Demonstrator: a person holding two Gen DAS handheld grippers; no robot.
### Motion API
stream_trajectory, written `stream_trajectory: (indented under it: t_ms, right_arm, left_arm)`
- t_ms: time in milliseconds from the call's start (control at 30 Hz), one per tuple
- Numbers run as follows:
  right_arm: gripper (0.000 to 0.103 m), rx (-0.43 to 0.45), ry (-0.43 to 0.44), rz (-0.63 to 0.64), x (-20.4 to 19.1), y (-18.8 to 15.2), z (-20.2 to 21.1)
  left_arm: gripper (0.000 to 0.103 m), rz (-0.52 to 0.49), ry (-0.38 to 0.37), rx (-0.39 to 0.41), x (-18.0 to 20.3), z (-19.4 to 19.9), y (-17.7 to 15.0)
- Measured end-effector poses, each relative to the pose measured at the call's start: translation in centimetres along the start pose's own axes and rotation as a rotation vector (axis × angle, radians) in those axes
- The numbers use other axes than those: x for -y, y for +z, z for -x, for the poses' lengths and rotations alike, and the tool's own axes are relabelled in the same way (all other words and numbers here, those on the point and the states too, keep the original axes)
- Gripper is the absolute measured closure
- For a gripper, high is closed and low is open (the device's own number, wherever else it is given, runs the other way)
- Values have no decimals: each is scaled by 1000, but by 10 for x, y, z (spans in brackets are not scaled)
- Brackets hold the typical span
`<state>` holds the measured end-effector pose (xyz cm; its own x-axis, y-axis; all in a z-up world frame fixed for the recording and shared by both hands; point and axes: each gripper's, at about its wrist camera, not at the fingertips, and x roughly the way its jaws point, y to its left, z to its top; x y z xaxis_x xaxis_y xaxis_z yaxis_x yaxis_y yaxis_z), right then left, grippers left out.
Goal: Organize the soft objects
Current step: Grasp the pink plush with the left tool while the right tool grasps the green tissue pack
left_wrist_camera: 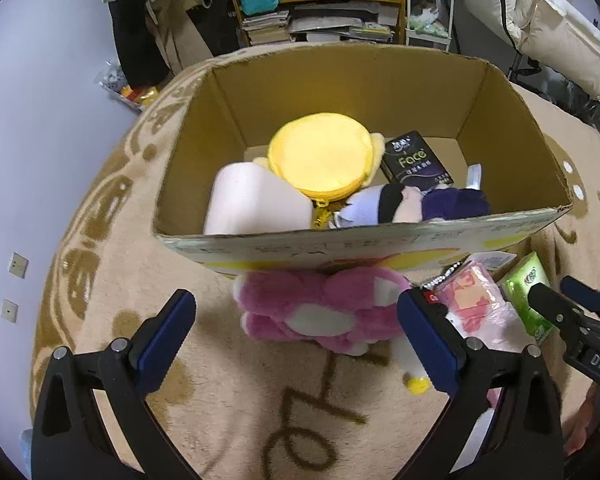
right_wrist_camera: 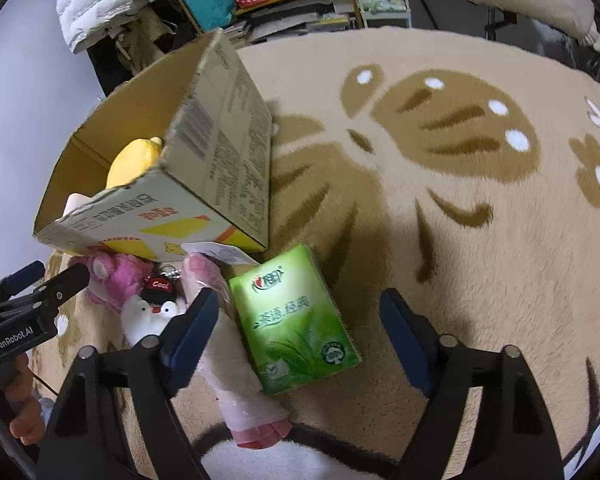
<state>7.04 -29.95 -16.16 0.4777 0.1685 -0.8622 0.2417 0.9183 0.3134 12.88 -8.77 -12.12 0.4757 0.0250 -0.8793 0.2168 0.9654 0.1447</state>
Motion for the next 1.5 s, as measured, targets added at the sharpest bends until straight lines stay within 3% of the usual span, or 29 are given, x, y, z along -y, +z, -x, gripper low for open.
stream_trajectory:
  t_ms: [133,633,1500]
  right_arm:
    - [22,-20,9,-30,7,0,-6]
    - [22,-73,11,15,-7,2,-25]
    - [20,-102,-19,54,-10,-1,-38]
  left_arm:
    - [3,15,-39,-13,2,-6,0]
    - [3,-25,-10,-26,16,-29,0]
    - [0,8,7,-44,18,-42,6]
